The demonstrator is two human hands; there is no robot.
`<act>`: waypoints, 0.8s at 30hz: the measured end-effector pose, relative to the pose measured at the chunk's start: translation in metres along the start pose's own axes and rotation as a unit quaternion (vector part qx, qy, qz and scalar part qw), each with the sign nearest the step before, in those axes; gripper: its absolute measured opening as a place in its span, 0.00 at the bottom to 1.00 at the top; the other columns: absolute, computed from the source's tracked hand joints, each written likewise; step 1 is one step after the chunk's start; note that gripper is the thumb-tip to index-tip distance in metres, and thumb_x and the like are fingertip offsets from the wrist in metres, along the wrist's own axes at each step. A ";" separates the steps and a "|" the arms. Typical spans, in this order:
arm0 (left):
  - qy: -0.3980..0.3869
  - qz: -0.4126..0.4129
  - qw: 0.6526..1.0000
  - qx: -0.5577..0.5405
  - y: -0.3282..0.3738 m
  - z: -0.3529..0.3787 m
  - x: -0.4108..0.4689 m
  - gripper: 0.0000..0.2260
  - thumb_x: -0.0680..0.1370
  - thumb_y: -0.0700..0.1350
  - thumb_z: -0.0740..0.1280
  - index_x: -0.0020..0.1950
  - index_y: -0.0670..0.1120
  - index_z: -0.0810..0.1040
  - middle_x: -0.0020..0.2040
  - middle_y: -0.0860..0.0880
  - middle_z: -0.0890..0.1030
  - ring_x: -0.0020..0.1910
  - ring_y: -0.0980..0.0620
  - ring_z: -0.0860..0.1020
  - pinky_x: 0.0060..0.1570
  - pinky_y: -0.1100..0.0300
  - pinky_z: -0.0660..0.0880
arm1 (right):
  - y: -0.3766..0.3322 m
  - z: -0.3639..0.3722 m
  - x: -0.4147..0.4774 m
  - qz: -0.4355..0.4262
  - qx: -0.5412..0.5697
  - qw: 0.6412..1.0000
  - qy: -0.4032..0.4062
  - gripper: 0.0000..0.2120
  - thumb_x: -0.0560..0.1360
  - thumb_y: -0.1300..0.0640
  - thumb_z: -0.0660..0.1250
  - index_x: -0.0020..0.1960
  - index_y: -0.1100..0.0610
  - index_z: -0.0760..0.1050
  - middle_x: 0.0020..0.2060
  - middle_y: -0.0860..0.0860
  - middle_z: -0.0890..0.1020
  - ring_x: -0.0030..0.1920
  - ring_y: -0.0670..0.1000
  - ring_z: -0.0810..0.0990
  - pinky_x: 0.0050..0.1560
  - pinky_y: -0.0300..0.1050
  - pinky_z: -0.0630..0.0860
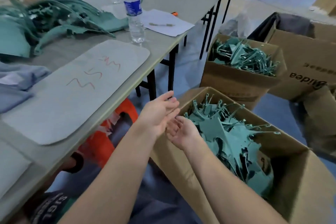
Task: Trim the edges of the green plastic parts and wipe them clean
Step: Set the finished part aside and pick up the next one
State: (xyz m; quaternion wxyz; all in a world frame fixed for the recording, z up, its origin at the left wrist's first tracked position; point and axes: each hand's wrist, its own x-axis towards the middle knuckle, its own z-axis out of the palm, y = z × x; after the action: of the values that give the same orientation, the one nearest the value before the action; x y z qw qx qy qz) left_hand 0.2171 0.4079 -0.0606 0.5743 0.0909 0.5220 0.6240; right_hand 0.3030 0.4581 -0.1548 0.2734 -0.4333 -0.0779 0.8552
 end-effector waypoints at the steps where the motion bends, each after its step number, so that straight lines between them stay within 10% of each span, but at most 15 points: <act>1: 0.027 0.036 0.999 -0.001 0.007 -0.001 -0.006 0.19 0.79 0.26 0.60 0.66 0.39 0.78 0.60 0.39 0.82 0.49 0.52 0.85 0.45 0.62 0.82 | 0.000 0.027 -0.007 -0.006 -0.018 0.999 -0.050 0.14 0.83 0.56 0.59 0.41 0.57 0.76 0.25 0.51 0.77 0.24 0.48 0.74 0.29 0.38 0.70; 4: 0.091 0.145 0.985 0.014 0.044 -0.015 -0.026 0.14 0.79 0.24 0.57 0.60 0.32 0.77 0.47 0.39 0.82 0.35 0.55 0.83 0.29 0.69 0.77 | 0.002 0.108 -0.029 0.008 -0.001 0.984 -0.176 0.17 0.83 0.61 0.55 0.41 0.58 0.79 0.31 0.50 0.79 0.33 0.46 0.78 0.37 0.34 0.71; 9: 0.161 0.285 0.935 0.138 0.132 -0.081 -0.071 0.12 0.75 0.28 0.69 0.48 0.45 0.82 0.40 0.47 0.85 0.34 0.53 0.82 0.35 0.62 0.80 | 0.044 0.219 -0.059 0.055 -0.057 0.956 -0.283 0.15 0.76 0.68 0.55 0.39 0.54 0.76 0.33 0.43 0.71 0.32 0.41 0.65 0.33 0.28 0.58; 16: 0.335 0.363 0.862 0.114 0.196 -0.209 -0.144 0.07 0.70 0.36 0.77 0.42 0.46 0.83 0.33 0.44 0.85 0.23 0.51 0.78 0.26 0.62 0.75 | 0.156 0.327 -0.077 0.048 -0.294 0.831 -0.470 0.13 0.79 0.67 0.57 0.58 0.64 0.79 0.31 0.52 0.81 0.25 0.46 0.71 0.31 0.39 0.74; 20: 0.471 0.359 0.765 0.255 0.195 -0.288 -0.174 0.06 0.69 0.41 0.77 0.39 0.51 0.84 0.31 0.54 0.85 0.29 0.56 0.83 0.31 0.59 0.80 | 0.228 0.366 -0.069 0.037 -0.382 0.813 -0.439 0.14 0.78 0.70 0.59 0.59 0.68 0.80 0.47 0.62 0.86 0.35 0.52 0.85 0.28 0.40 0.78; 24: 0.604 0.308 0.641 0.360 0.190 -0.364 -0.200 0.03 0.70 0.47 0.73 0.41 0.55 0.83 0.34 0.61 0.83 0.39 0.60 0.82 0.41 0.60 0.79 | 0.286 0.405 -0.051 -0.012 -0.449 0.789 -0.419 0.09 0.78 0.73 0.60 0.52 0.67 0.78 0.40 0.61 0.82 0.36 0.55 0.81 0.35 0.43 0.80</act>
State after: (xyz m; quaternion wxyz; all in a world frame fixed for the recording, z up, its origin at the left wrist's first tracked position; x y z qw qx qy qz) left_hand -0.0961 0.0853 0.0211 -0.1722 0.0487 0.8783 0.4434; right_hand -0.1045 0.2330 0.0232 -0.0014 -0.1054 -0.5653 0.8181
